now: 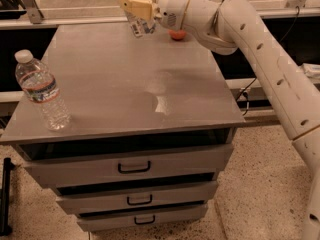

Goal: Place blue plastic bottle upright

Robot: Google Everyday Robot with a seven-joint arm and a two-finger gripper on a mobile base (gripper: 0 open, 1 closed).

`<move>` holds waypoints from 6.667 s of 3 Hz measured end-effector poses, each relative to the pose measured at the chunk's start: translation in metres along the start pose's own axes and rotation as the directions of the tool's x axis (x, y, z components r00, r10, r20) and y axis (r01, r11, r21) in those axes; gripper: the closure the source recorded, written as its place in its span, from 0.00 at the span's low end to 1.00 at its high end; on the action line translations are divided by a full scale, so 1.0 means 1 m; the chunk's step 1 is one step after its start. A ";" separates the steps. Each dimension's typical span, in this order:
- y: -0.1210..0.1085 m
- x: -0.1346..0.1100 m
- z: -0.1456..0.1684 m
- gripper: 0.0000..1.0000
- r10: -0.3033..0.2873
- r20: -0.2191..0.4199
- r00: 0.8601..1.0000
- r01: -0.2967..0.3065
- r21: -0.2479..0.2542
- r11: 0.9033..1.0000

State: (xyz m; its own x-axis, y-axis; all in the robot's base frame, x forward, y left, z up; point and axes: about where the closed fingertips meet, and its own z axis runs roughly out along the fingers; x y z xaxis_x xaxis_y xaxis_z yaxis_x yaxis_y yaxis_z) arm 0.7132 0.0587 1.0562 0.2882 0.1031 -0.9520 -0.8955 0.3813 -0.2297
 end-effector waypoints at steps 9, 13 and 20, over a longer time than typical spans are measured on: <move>0.055 0.009 -0.121 1.00 -0.011 0.097 0.995 0.007 0.040 0.999; 0.063 0.059 -0.198 1.00 0.059 0.179 0.982 -0.058 -0.012 0.998; 0.073 0.057 -0.236 0.00 0.099 0.163 0.982 -0.094 -0.038 0.995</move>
Offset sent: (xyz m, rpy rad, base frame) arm -0.0148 0.0008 -0.0141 0.0680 0.0088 0.0018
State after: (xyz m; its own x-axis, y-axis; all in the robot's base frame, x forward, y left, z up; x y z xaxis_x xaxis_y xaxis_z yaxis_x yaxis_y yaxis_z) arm 0.5839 -0.1242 0.9372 0.2492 0.2885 -0.9245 -0.9308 0.3350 -0.1463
